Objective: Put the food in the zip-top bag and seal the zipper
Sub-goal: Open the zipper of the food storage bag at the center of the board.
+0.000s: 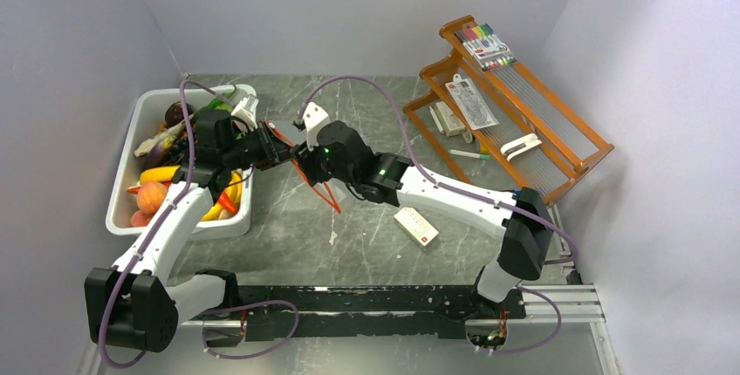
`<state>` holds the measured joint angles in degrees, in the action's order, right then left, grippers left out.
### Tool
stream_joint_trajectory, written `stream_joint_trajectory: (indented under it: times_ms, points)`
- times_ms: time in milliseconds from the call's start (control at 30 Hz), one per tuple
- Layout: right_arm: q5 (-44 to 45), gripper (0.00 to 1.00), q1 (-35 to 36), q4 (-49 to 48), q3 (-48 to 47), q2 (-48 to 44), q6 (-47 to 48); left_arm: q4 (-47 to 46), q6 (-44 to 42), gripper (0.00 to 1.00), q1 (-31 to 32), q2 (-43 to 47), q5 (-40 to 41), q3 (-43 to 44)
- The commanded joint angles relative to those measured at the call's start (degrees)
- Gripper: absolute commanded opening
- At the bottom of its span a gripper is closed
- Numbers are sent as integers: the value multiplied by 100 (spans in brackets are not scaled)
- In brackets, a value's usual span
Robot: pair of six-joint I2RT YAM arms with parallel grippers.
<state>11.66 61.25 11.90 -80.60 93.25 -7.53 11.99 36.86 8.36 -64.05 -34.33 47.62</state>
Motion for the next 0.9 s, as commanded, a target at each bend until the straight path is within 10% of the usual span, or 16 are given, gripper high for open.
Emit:
stream_joint_trajectory:
  times_ms: [0, 267, 533, 867]
  points:
    - [474, 53, 61, 39, -96, 184, -41, 6, -2, 7, 25, 23, -128, 180]
    - [1269, 42, 121, -24, -34, 265, 168, 123, -55, 7, 34, 24, -91, 224]
    - [1923, 8, 93, -276, 192, 114, 208, 566, -223, 7, 34, -87, -308, 537]
    - [1686, 0, -14, -226, 155, 117, 111, 717, -301, 7, 34, -28, -414, 681]
